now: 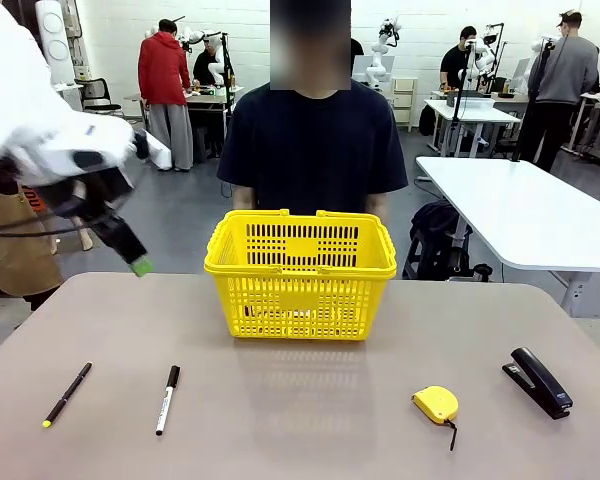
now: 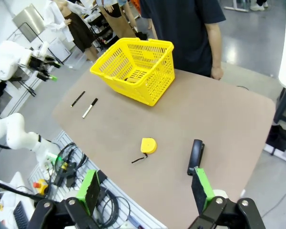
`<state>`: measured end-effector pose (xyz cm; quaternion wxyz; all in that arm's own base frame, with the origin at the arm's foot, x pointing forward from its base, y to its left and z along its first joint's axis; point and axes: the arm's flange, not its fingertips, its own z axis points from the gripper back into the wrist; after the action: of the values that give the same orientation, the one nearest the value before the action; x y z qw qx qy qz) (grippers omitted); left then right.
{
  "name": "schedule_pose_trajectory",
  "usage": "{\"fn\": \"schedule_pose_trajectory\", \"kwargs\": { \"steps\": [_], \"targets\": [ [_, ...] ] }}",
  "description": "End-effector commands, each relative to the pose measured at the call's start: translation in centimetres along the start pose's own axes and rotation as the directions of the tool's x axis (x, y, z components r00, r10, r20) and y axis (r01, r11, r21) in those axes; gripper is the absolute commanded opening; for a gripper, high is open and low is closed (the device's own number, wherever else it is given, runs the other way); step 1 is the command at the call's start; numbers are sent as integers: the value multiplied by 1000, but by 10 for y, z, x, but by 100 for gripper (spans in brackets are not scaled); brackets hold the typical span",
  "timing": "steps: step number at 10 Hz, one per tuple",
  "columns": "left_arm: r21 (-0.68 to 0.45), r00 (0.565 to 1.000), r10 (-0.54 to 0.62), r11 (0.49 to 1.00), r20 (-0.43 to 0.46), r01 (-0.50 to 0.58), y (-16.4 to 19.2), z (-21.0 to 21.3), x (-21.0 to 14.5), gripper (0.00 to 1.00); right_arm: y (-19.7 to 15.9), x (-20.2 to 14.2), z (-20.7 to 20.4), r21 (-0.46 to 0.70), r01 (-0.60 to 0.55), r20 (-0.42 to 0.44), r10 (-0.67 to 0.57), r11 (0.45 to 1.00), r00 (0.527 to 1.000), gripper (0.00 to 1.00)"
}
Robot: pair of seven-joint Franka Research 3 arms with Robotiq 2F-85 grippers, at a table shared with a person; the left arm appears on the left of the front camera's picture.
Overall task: Place the items the person wants into the basket.
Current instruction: Pick up the item the person points to and place it in the Market Basket.
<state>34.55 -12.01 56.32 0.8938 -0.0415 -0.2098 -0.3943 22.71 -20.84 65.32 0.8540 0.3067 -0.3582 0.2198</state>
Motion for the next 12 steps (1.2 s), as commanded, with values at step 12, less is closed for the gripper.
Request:
{"fn": "schedule_pose_trajectory", "kwargs": {
  "steps": [12],
  "targets": [
    [-283,794,-34,924,608,256,117,116,-189,100,1,0,-1,14,-12,15,12,1000,1000,100]
  ]
}}
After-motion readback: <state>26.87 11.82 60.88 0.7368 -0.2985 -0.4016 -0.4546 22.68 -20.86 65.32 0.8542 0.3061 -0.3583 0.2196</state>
